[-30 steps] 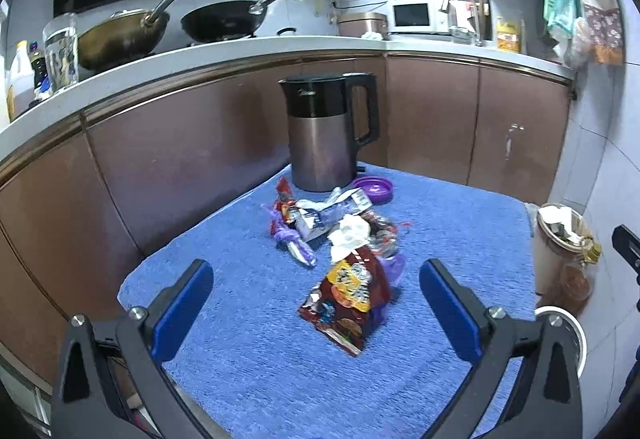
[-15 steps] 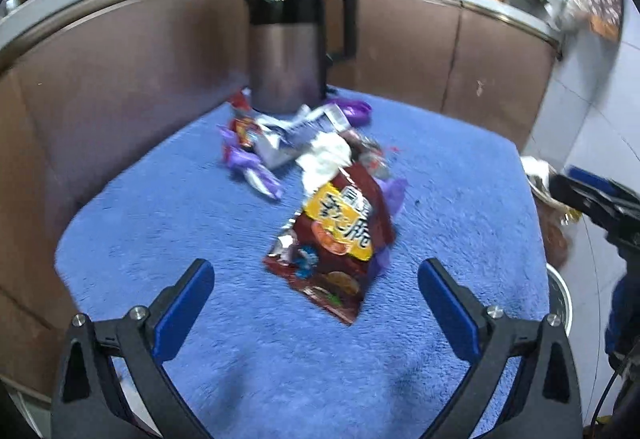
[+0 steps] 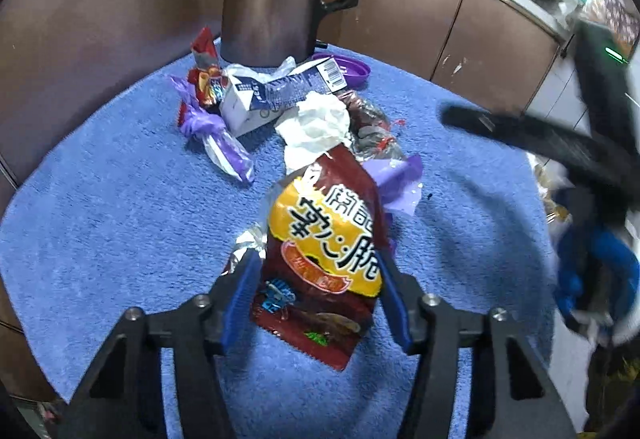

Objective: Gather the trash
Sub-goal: 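Grasp the snack bag with the left tool while the right tool grasps the purple lid, then carry both items over the steel bin and open both tools to drop them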

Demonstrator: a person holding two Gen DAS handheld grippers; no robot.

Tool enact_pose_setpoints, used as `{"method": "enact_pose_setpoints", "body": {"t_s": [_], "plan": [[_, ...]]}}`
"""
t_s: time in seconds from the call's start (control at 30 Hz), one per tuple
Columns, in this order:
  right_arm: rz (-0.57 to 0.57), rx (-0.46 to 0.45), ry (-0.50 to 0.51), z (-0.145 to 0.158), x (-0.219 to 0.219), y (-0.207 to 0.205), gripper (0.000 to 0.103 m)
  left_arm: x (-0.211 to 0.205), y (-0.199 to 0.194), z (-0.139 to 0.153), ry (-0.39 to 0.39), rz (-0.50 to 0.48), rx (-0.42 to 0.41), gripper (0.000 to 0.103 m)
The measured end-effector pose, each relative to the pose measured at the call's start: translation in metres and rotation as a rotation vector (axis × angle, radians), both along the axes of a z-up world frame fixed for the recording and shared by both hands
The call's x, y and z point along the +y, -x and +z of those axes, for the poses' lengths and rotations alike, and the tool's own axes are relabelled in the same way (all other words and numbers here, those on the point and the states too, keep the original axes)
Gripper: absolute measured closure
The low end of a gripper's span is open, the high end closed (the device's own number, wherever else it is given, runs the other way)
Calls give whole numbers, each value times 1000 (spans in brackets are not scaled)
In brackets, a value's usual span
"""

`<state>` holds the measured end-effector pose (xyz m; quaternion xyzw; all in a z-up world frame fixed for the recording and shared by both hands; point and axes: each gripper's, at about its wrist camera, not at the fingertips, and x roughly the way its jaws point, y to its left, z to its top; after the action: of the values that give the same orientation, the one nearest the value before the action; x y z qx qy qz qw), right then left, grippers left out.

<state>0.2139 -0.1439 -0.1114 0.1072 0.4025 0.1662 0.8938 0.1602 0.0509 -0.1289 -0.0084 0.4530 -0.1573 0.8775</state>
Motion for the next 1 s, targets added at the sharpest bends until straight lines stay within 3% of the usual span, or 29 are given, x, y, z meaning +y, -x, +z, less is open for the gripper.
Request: {"method": "enact_pose_setpoints", "body": {"t_s": [0.07,0.2,0.5,0.53,0.67,0.8,1.0], "plan": [[-28,5,-8,-3,-2,-32,50,3,1,1,25,3,1,61],[-70,47,-12,-13,-3,-90,68,13,6,8,77,4,-5,70],[-132,142,-68,-46,-4,-165,68,37,31,31,166,-12,-40,71],[-134,148,-72,-49,-4,-168,69,39,31,33,167,-8,-44,71],[-136,186,-105,-64,-6,-179,96,42,34,36,157,13,-56,71],[-137,178,-110,-64,-10,-171,98,46,38,38,156,33,-59,71],[-133,112,-47,-36,-21,-128,98,50,46,47,149,47,-81,71]]}}
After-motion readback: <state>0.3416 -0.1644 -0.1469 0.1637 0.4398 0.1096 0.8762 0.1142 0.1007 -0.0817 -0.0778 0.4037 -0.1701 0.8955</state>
